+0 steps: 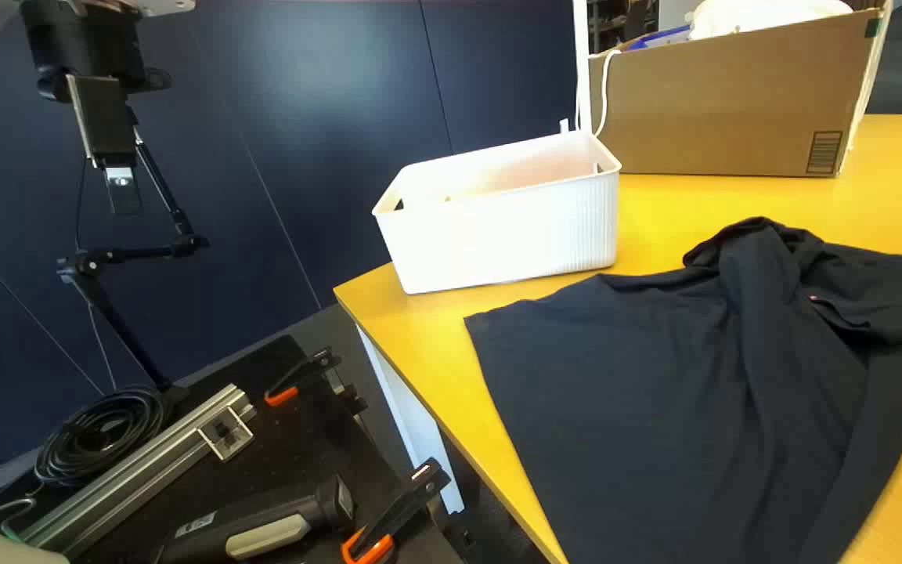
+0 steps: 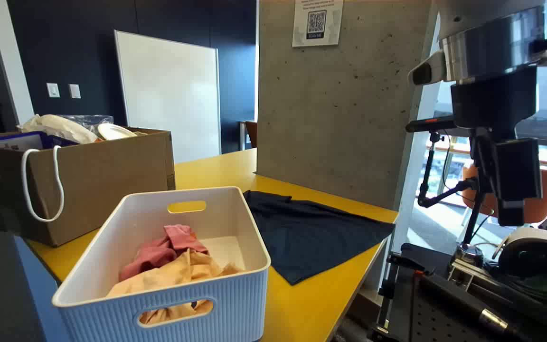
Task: Fold the shirt on the table
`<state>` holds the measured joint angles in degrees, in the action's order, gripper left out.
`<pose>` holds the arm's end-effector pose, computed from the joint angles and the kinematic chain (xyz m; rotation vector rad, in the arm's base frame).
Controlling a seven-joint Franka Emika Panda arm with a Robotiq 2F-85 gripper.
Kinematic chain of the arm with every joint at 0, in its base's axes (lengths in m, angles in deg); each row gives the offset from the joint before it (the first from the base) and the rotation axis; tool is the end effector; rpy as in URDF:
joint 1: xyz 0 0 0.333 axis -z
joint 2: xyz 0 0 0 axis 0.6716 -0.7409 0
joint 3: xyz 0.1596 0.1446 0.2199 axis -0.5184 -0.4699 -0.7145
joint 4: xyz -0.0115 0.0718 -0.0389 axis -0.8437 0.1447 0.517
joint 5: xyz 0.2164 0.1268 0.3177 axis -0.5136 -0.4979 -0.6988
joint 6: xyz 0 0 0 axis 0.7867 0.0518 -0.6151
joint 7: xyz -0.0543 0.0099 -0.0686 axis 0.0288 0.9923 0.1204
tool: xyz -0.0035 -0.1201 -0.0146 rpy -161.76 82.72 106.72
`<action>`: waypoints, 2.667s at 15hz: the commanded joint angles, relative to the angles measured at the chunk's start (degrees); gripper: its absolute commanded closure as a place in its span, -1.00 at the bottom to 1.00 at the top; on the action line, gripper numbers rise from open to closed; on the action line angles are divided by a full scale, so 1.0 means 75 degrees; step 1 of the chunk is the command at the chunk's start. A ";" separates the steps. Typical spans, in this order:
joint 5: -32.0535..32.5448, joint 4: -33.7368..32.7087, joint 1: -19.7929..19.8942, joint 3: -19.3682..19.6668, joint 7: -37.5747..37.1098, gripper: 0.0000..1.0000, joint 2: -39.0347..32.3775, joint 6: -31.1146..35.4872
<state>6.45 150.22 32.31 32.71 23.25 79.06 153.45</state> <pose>0.2994 0.1422 0.3749 2.9747 0.1549 -0.4404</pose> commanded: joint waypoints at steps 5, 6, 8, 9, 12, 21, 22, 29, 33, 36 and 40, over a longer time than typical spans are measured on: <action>0.0029 -0.0012 -0.0061 0.0057 -0.0029 -1.00 -0.0011 -0.0011; 0.0029 -0.0012 -0.0061 0.0057 -0.0029 -1.00 -0.0011 -0.0011; 0.0387 -0.0076 0.0213 -0.0049 -0.0448 -1.00 -0.0307 0.0048; 0.0564 -0.0071 0.0358 0.0022 -0.0569 -1.00 -0.0394 0.0043; 0.1342 -0.0171 0.1011 0.0384 -0.0798 -1.00 -0.0788 0.0037; 0.2643 -0.1880 0.2157 0.1700 -0.0715 -1.00 -0.4281 0.2322; 0.2500 -0.2072 0.2079 0.1773 -0.0705 -1.00 -0.4693 0.2732; 0.2728 -0.2725 0.1529 0.1987 -0.0986 -1.00 -0.6200 0.4482; 0.2712 -0.1941 0.1119 0.1993 -0.1157 -1.00 -0.6111 0.5703; 0.2876 -0.1337 0.0872 0.2127 -0.1453 -1.00 -0.6343 0.7073; 0.3390 -0.0784 0.0558 0.2787 -0.1943 -1.00 -0.6563 0.8515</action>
<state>28.42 142.02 38.59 49.25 11.54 30.59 210.60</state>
